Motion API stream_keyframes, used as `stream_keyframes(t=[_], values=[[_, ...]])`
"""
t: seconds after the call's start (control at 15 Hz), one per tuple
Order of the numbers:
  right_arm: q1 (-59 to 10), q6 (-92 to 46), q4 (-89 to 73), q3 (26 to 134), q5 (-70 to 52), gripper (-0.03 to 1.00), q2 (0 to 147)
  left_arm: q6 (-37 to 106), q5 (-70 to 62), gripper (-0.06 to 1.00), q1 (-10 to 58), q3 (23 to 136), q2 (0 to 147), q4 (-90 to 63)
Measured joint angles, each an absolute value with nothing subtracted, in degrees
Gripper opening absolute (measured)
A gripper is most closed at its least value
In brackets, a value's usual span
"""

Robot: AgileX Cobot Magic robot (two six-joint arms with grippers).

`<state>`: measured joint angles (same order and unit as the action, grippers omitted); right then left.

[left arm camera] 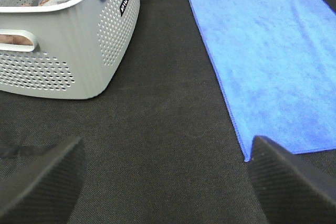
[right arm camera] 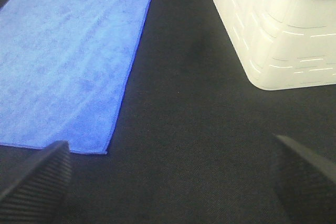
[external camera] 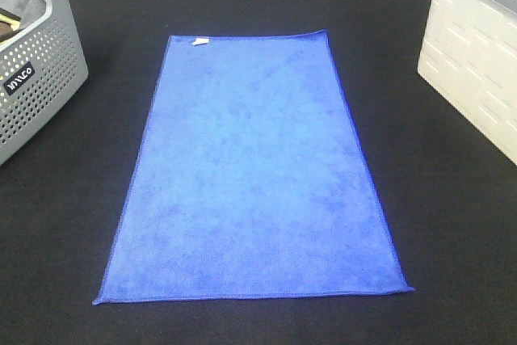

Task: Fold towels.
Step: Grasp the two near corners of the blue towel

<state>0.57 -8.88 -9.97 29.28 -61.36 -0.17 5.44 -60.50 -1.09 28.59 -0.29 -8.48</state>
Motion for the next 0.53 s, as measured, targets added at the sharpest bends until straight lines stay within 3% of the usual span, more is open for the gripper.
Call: stream_keyframes(t=[0.53], values=[[0.6, -8.9, -10.0, 29.3, -61.4, 0.96, -0.2, 5.4, -60.5, 0.80, -1.1, 28.6, -0.3, -8.5]])
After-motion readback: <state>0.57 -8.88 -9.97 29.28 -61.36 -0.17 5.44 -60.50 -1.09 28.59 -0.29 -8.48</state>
